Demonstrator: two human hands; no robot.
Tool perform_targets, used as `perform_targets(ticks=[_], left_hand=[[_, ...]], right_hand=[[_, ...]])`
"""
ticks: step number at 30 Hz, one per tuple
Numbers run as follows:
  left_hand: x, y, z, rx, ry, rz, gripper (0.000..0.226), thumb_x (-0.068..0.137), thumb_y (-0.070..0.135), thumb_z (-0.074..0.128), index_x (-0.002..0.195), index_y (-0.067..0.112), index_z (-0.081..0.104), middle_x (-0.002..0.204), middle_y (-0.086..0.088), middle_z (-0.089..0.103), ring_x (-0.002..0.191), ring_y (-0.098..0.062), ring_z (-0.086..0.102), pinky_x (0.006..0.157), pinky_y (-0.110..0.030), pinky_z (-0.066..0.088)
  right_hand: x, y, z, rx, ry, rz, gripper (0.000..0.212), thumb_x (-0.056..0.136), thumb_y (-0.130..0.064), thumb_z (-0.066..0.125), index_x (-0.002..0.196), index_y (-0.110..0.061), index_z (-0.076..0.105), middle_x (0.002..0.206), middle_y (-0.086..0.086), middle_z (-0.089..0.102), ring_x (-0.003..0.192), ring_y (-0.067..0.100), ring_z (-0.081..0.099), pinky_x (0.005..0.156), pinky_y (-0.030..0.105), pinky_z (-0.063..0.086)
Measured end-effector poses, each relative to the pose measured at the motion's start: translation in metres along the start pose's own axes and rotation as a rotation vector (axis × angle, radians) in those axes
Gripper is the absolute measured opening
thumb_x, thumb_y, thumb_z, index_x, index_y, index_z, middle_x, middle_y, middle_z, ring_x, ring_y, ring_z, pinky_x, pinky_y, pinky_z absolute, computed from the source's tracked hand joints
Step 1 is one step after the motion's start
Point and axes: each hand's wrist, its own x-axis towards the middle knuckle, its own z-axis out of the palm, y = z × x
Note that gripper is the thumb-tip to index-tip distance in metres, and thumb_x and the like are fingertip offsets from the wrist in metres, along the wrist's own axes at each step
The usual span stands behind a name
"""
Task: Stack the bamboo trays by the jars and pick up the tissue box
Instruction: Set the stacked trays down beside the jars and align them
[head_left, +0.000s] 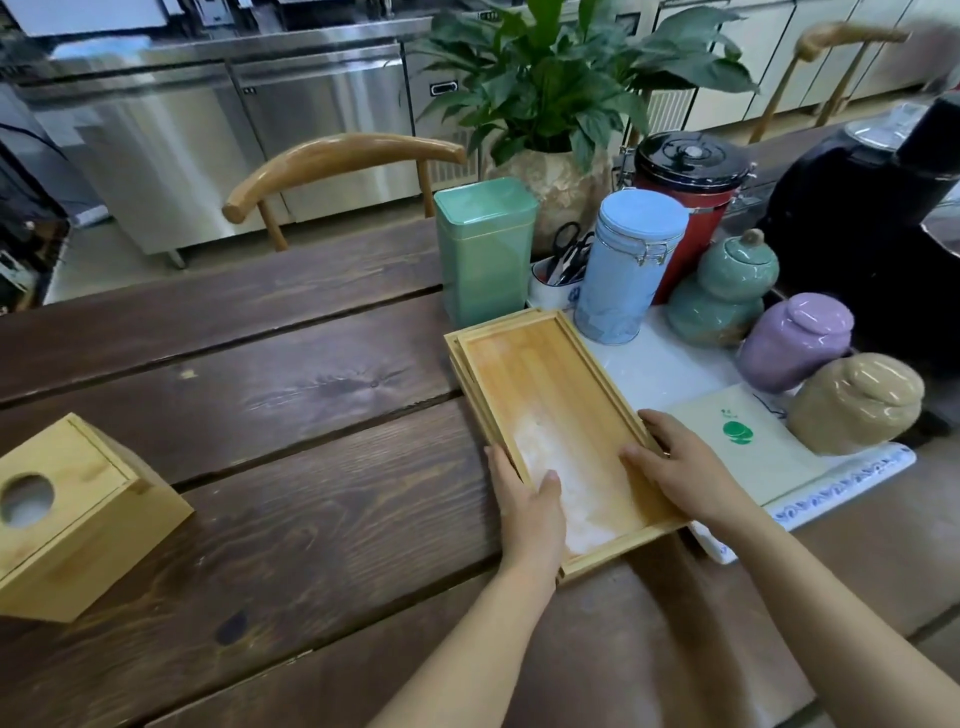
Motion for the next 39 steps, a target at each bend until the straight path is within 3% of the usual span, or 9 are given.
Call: perform_targets(ticks=[4, 8, 14, 23, 33, 39], left_hand=[[0.023, 0.006, -0.004, -0.030, 0.014, 0.018, 0.068, 0.095, 0.026, 0.047, 0.151, 0.041, 0.011, 0.162, 0.003, 0.021, 0.143, -0.023, 0.031, 0.115, -0.050, 0.029], [0.035, 0.009, -0.003, -0.038, 0.015, 0.028, 0.065, 0.097, 0.023, 0.044, 0.151, 0.039, 0.013, 0.162, 0.001, 0.019, 0.144, -0.024, 0.029, 0.116, -0.051, 0.028], [0.035, 0.004, -0.003, -0.031, 0.018, 0.052, 0.067, 0.097, 0.021, 0.044, 0.151, 0.041, 0.010, 0.162, 0.001, 0.019, 0.144, -0.024, 0.030, 0.116, -0.050, 0.029], [0.034, 0.005, 0.001, -0.087, 0.049, 0.051, 0.068, 0.097, 0.019, 0.044, 0.149, 0.048, 0.010, 0.162, 0.001, 0.020, 0.142, -0.026, 0.033, 0.114, -0.052, 0.032], [0.034, 0.005, 0.002, -0.104, 0.063, 0.021, 0.067, 0.097, 0.022, 0.044, 0.148, 0.050, 0.010, 0.162, 0.002, 0.020, 0.142, -0.026, 0.034, 0.113, -0.053, 0.033], [0.036, 0.003, 0.004, -0.124, 0.076, 0.022, 0.067, 0.097, 0.021, 0.045, 0.147, 0.052, 0.013, 0.162, 0.003, 0.022, 0.141, -0.027, 0.036, 0.112, -0.054, 0.034]], right_hand=[[0.004, 0.003, 0.001, 0.023, 0.011, -0.024, 0.041, 0.090, -0.016, 0.051, 0.131, -0.015, 0.048, 0.127, 0.004, 0.057, 0.110, 0.017, 0.050, 0.087, 0.026, 0.031], [0.010, 0.000, 0.000, 0.029, 0.009, -0.039, 0.041, 0.091, -0.015, 0.050, 0.131, -0.016, 0.049, 0.125, 0.002, 0.059, 0.114, 0.021, 0.051, 0.088, 0.026, 0.032], [0.014, -0.010, -0.001, 0.066, 0.029, -0.081, 0.033, 0.090, -0.008, 0.051, 0.122, -0.012, 0.056, 0.104, 0.000, 0.058, 0.097, 0.015, 0.049, 0.082, 0.024, 0.032], [0.019, -0.016, 0.001, 0.084, 0.054, -0.082, 0.031, 0.088, -0.008, 0.053, 0.117, -0.013, 0.060, 0.100, -0.001, 0.062, 0.101, 0.023, 0.057, 0.083, 0.030, 0.038], [0.018, -0.019, -0.001, 0.153, 0.032, -0.072, 0.030, 0.089, -0.008, 0.051, 0.117, -0.013, 0.060, 0.100, 0.000, 0.064, 0.092, 0.018, 0.056, 0.080, 0.028, 0.037], [0.018, -0.019, -0.001, 0.138, 0.044, -0.058, 0.034, 0.089, -0.010, 0.053, 0.122, -0.013, 0.058, 0.103, -0.005, 0.060, 0.097, 0.015, 0.054, 0.084, 0.028, 0.036]])
